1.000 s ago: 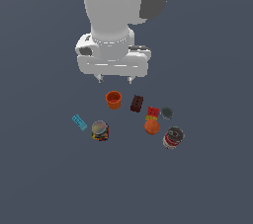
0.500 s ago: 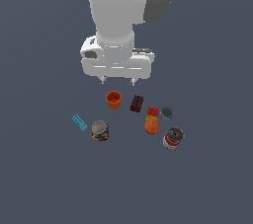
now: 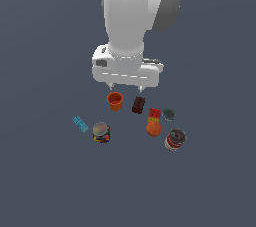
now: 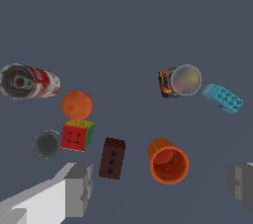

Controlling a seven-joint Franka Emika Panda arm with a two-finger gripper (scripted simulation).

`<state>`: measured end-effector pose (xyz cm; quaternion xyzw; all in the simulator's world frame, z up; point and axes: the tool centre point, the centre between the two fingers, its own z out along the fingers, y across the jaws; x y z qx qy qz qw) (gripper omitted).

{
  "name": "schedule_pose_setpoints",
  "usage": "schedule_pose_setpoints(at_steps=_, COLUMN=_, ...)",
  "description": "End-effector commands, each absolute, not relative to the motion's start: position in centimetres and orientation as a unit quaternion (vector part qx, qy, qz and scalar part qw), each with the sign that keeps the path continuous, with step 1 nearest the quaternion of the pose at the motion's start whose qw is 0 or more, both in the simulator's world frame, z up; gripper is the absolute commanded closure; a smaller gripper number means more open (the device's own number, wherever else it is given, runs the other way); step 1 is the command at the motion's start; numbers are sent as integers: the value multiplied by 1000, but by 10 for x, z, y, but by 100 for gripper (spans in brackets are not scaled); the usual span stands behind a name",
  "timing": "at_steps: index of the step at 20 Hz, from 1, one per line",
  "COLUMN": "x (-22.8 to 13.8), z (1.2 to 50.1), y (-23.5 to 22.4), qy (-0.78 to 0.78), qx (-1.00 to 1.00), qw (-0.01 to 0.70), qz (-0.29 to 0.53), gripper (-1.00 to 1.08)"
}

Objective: Pick up a designated object from a clutter of objects.

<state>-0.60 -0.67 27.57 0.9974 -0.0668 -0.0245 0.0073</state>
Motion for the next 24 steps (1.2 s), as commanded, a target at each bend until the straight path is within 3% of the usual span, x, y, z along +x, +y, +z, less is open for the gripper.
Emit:
schedule_pose_setpoints(at_steps=1, x=-4, z=266, y=3, qy=-78, qx=997, qw=9, qz=-23, gripper=-92)
schedule_pose_setpoints(at_steps=24, x=-14, z=145, y=129, qy=-227, qx=974, qw=16, qz=-4, gripper=-92)
